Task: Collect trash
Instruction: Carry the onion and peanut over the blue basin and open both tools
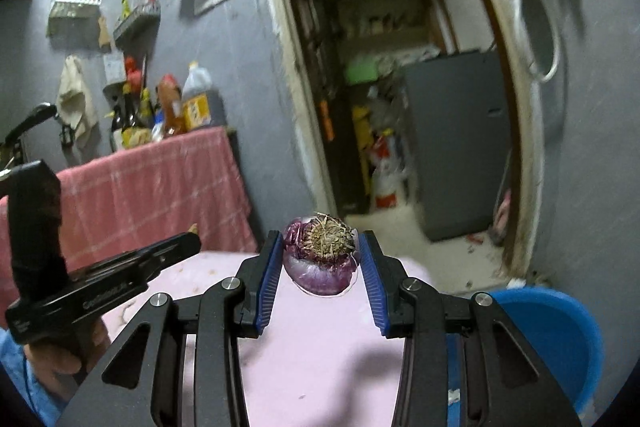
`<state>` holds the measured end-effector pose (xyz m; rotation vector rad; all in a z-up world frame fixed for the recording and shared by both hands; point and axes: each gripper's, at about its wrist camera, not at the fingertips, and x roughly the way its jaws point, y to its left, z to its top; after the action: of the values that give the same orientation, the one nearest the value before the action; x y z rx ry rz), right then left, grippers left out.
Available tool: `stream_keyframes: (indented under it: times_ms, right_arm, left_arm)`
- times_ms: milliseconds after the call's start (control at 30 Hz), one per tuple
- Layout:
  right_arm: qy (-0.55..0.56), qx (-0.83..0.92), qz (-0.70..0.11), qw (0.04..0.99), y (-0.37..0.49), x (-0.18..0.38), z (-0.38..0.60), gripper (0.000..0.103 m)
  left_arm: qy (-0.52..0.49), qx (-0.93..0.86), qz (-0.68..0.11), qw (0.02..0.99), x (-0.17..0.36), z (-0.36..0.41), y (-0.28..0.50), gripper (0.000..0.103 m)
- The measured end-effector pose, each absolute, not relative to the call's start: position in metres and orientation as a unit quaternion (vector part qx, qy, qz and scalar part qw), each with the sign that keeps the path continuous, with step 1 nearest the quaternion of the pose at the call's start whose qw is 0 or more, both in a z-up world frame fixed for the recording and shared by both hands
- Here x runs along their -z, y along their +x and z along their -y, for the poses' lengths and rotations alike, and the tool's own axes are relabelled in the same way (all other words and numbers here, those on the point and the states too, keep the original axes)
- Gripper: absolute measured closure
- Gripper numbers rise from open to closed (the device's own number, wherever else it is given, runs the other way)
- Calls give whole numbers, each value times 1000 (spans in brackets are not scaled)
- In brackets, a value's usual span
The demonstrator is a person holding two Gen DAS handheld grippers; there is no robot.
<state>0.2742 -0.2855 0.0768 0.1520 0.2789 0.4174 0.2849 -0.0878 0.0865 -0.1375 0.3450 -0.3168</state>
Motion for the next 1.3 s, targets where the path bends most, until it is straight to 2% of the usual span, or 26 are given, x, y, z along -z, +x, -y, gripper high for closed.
stream_keyframes:
  times_ms: [267, 533, 1300]
  right_arm:
    - [52, -140, -93, 984, 257, -93, 318, 66]
    - [55, -100, -78, 990, 250, -94, 352, 66]
    - [110, -58, -160, 979, 268, -57, 418, 64]
  left_arm:
    - [-58, 190, -137, 970, -105, 136, 276, 94]
    - [-39, 215, -134, 967, -106, 176, 273, 94]
    - [-12, 255, -217, 942, -63, 251, 307, 94]
